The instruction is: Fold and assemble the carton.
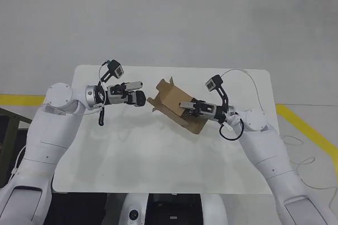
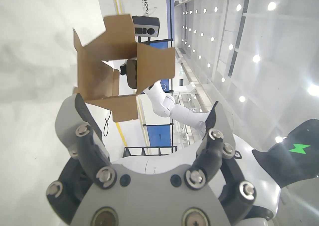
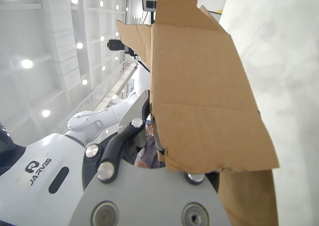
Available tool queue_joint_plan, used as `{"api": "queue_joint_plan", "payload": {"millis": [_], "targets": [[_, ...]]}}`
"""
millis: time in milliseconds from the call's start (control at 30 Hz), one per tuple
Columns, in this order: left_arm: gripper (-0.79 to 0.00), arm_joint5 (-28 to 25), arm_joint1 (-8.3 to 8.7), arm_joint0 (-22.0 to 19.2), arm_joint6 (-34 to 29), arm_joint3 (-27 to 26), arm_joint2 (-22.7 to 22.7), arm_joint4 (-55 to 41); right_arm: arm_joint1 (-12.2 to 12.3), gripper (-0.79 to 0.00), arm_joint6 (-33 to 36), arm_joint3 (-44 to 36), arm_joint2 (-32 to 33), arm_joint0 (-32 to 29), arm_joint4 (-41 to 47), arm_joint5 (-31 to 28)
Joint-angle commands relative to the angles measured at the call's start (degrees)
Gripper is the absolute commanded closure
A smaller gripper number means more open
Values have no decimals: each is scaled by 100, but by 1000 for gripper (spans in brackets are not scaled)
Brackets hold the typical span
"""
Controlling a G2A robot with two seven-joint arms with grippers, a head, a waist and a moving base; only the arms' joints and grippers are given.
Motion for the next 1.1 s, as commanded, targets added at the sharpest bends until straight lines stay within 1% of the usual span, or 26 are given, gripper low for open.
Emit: {"api": "queue_joint_plan", "payload": {"millis": [0,67,167,467,533,767,1067], "targets": [[-785,38,11,30,48,44,-28,68,14,0,213,-28,18,-10,73,41],[-785,79,17,54,88,70,-30,131,23,0,530,-83,-4,-5,172,54],[-785,108,14,82,115,56,9,183,27,0,776,-86,-42,25,232,76],[-785,192,-25,81,148,-105,209,220,-19,0,747,-127,-193,98,343,-52],[-785,261,-51,98,19,-146,257,-114,-30,0,735,-118,-231,117,344,-86],[-785,286,-75,13,-140,-216,253,-408,-59,0,788,-70,-329,162,413,-155],[-785,313,-96,-16,-228,-322,281,-554,-93,0,765,-44,-434,226,433,-202]]}}
